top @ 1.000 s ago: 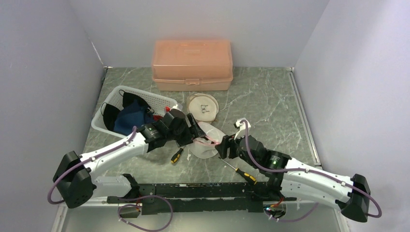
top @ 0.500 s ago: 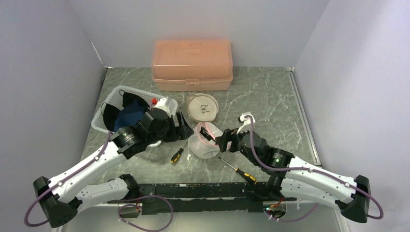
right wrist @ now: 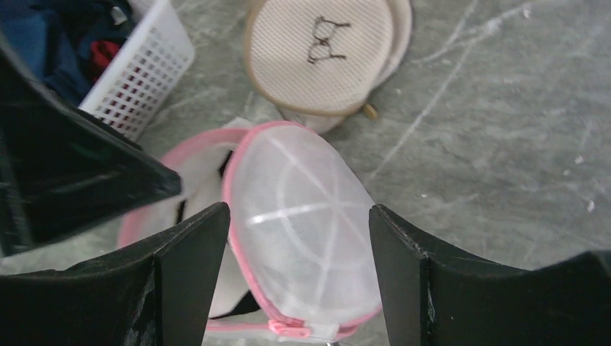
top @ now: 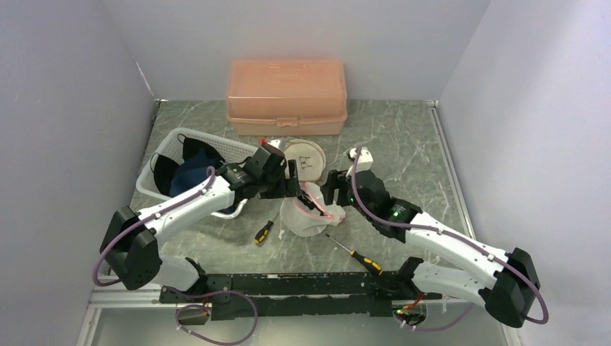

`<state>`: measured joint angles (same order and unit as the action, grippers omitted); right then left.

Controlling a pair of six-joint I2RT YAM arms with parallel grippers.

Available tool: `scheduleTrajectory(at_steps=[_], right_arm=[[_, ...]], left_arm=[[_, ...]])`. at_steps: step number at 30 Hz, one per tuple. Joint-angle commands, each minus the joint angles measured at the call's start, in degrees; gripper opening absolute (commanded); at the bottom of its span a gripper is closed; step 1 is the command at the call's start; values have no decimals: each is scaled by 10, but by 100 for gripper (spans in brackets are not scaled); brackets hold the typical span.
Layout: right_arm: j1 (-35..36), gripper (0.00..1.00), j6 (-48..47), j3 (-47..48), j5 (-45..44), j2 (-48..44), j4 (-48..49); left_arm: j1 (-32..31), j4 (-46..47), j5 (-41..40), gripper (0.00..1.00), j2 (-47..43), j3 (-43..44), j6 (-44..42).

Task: Unzip the laundry bag and remove the bra
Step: Unzip the laundry bag at the center of the board, then open the laundry bag at the center of the board.

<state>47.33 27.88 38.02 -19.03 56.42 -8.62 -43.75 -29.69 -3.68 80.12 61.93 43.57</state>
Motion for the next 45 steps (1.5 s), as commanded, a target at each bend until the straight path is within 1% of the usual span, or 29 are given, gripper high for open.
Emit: scheduleTrajectory(at_steps=[1,4,5,6,7,9,10,11,13,15,19,23,29,32,39,42,45], right_arm=[[0,75,-30,70,42,32,0],[1,75,-30,94,56,62,-15],[0,75,-31,102,59,73,-22],[0,75,-32,109,61,82,-30],[0,74,-33,121,66,94,-41],[0,74,-34,144,70,116,-64],[0,73,-34,155,76,125,-70],[0,73,-34,164,79,133,-78],[0,72,-35,182,85,150,-91],[0,71,-37,199,91,169,-104],[1,69,-44,230,106,208,-125],[13,67,-60,262,109,249,-152],[52,65,-90,302,73,301,-190],[64,61,-96,309,42,317,-206],[67,37,-87,313,-32,345,-232],[72,22,-81,305,-48,334,-222],[75,3,-76,294,-63,307,-202]], left_arm=[[13,49,30,82,-8,-12,-13],[14,64,47,80,6,-21,-14],[14,68,50,77,10,-25,-14],[14,72,52,72,12,-30,-15],[14,77,53,63,13,-36,-17],[14,89,53,42,10,-53,-19],[14,101,52,34,4,-65,-20],[14,115,52,27,-3,-86,-20],[14,152,55,17,-17,-117,-18],[14,181,58,12,-30,-144,-16],[14,223,67,7,-45,-183,-6],[14,251,78,5,-53,-202,6],[14,264,88,5,-65,-209,15],[14,261,90,5,-68,-208,16],[14,267,93,4,-76,-219,19],[14,271,94,3,-77,-223,21],[14,277,95,3,-78,-228,25]])
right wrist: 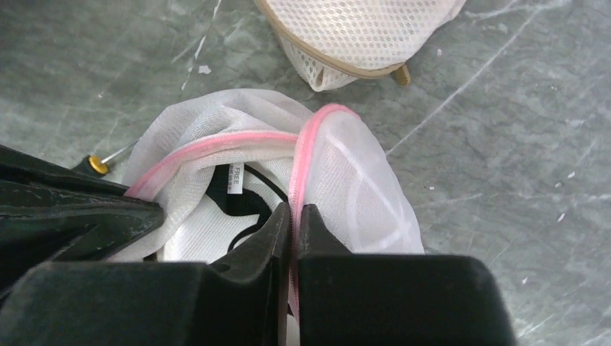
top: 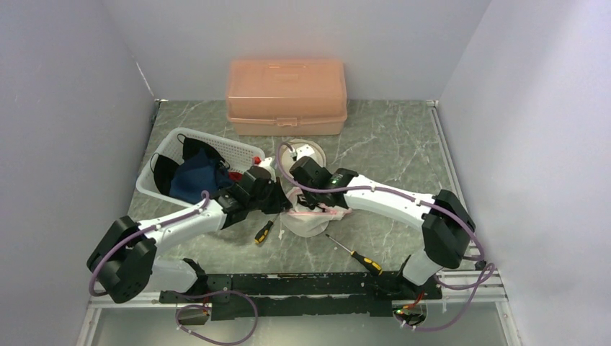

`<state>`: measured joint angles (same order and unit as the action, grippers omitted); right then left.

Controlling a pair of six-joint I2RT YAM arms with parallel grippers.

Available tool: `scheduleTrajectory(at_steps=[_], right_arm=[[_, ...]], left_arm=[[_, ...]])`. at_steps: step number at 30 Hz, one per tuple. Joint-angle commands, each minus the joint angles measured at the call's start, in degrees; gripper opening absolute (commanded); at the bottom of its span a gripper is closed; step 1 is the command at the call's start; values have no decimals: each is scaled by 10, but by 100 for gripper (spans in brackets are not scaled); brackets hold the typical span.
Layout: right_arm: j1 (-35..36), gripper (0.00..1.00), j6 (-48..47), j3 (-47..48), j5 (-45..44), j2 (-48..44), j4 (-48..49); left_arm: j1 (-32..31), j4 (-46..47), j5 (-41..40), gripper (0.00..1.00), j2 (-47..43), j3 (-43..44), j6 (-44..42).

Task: Unzip the laundry bag and remove the bra
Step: Open the laundry bag at the center of the board.

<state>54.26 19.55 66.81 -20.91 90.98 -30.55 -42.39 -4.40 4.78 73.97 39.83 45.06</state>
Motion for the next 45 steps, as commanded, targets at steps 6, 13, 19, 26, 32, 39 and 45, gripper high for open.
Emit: scheduleTrajectory(at_steps=[6,13,19,26,32,39,45], right_arm=[[11,0,9,-90,-32,-175,191],[12,0,41,-318,-27,-338,444],[21,0,48,-450,-4,-414,526],[45,0,-3,-472,-16,-456,530],[56,0,-50,-473,-3,-476,545],[59,0,-93,-482,22,-513,566],[62,0,-129,-477,27,-522,556]], left_arm=[[0,56,2,3,-45,-13,27],[-1,84,-26,3,-75,-44,55],[-1,68,-21,22,-73,-63,84],[1,-90,-78,78,-168,-6,77],[2,-137,-101,92,-209,84,119],[6,-147,83,93,-37,217,172],[32,-66,182,92,30,196,280]])
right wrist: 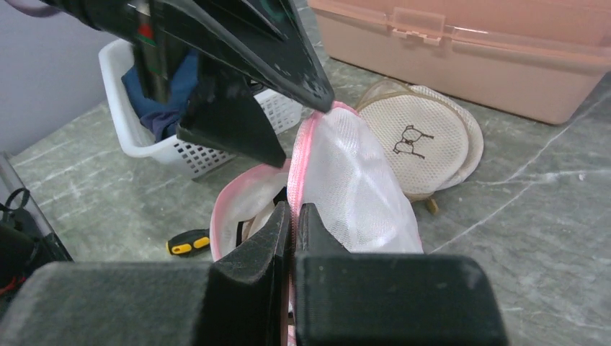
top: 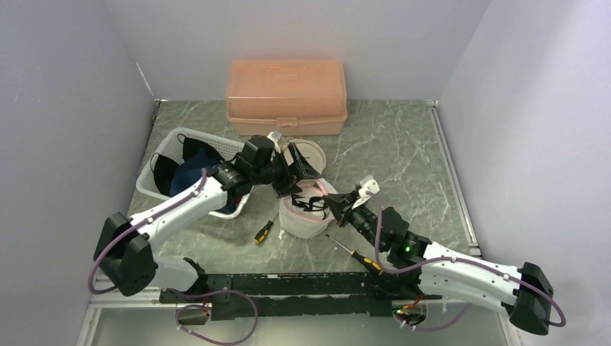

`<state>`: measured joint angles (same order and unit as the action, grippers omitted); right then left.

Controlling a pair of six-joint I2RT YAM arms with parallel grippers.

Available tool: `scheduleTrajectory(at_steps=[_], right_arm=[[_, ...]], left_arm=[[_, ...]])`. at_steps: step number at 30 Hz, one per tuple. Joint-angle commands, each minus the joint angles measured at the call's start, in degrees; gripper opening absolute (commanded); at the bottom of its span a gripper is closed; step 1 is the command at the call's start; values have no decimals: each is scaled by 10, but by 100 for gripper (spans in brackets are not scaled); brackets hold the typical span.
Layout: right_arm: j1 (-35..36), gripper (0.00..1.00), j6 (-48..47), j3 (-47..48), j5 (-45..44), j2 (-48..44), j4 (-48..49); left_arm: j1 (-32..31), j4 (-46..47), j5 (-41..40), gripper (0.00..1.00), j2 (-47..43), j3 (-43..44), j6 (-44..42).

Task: Unzip the laundry bag and remove the bra
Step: Open the laundry bag at the center of the board.

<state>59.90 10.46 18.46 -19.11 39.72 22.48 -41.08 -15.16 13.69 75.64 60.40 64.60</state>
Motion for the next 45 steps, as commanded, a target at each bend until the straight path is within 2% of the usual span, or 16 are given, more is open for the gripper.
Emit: scheduleTrajectory(at_steps=[1,7,10,17,22,23,24,26,27,28,32,37,41,45], right_arm=[[6,0,-41,7,7,-10,24],[13,0,-54,9,-2,-12,21],[19,0,-62,11,-4,-5,25],[45,0,-81,20,-18,7,18],[72,0,-92,38,-25,9,-21],[77,0,-89,45,-28,9,-34],[79,14,-82,54,-32,9,-52],[81,73,-58,81,-45,13,-103],[81,96,-47,95,-57,11,-123],[82,99,-34,100,-62,3,-139],[81,100,7,105,-103,-72,-175],[81,100,103,132,-268,-141,-266],[81,100,228,188,-382,-132,-396],[80,100,355,268,-435,-95,-540]], left_arm=[[22,40,97,92,19,-6,90],[23,42,94,89,26,5,119],[25,47,94,83,40,7,129],[25,80,109,45,75,5,136],[27,110,114,8,86,-1,125],[26,113,113,4,87,-3,121],[27,113,111,3,86,-4,114],[26,118,98,3,77,-6,94],[26,114,81,3,71,-6,82],[26,109,69,3,63,-6,69],[25,72,16,3,32,12,-12],[6,-33,-82,3,29,93,-175],[-38,-93,-158,3,67,158,-318],[-107,-117,-251,3,89,202,-420]])
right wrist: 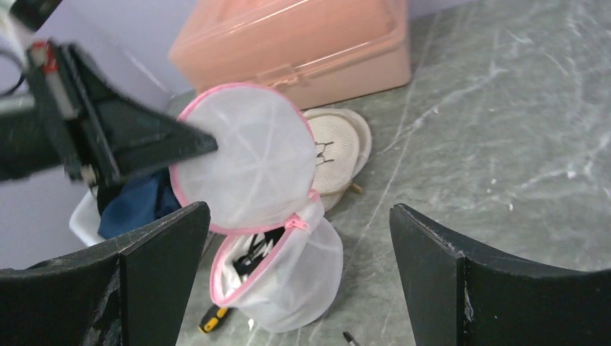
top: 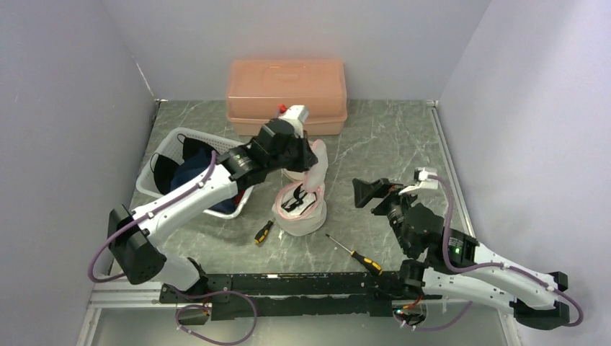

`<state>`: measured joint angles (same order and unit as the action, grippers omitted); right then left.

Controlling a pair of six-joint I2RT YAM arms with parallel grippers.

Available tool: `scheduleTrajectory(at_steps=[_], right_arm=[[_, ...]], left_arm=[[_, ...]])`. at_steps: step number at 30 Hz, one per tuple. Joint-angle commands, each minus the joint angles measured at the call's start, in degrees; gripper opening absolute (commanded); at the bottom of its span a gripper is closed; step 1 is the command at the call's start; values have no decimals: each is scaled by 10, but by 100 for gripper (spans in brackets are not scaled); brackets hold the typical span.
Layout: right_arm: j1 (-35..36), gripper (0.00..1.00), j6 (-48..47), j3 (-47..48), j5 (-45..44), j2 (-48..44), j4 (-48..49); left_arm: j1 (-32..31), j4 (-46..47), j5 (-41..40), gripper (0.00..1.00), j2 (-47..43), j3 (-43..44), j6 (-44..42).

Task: Unzip the laundry bag and remove the bra
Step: Open the laundry bag at the center of the board.

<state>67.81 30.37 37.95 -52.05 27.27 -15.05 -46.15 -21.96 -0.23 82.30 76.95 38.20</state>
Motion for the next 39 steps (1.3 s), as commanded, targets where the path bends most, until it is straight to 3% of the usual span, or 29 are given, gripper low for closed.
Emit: scheduleTrajectory(at_steps=[1,8,13,18,24,27,30,35,39], right_arm=[[1,100,172,88,-109,35,-185],[1,100,160,107,-72,-12,-176],[1,100,90,51,-27,-77,-100],[1,100,90,32,-19,-104,-110],[0,100,90,28,-19,-115,-130],[1,100,96,24,-19,-129,-139],[1,100,97,19,-16,-144,-141],[1,100,91,11,-10,-146,-136],[1,99,80,13,3,-97,-125]], left_arm=[[-73,-48,-137,3,25,43,-176],[-147,-65,-218,3,62,82,-211],[-194,-101,-273,7,127,142,-188],[-214,-135,-296,13,167,203,-154],[-228,-133,-262,34,210,267,-147],[-231,-133,-237,52,230,282,-134],[-232,-132,-241,66,227,273,-118],[-232,-120,-283,68,171,208,-105],[-223,-136,-319,66,115,136,-82]])
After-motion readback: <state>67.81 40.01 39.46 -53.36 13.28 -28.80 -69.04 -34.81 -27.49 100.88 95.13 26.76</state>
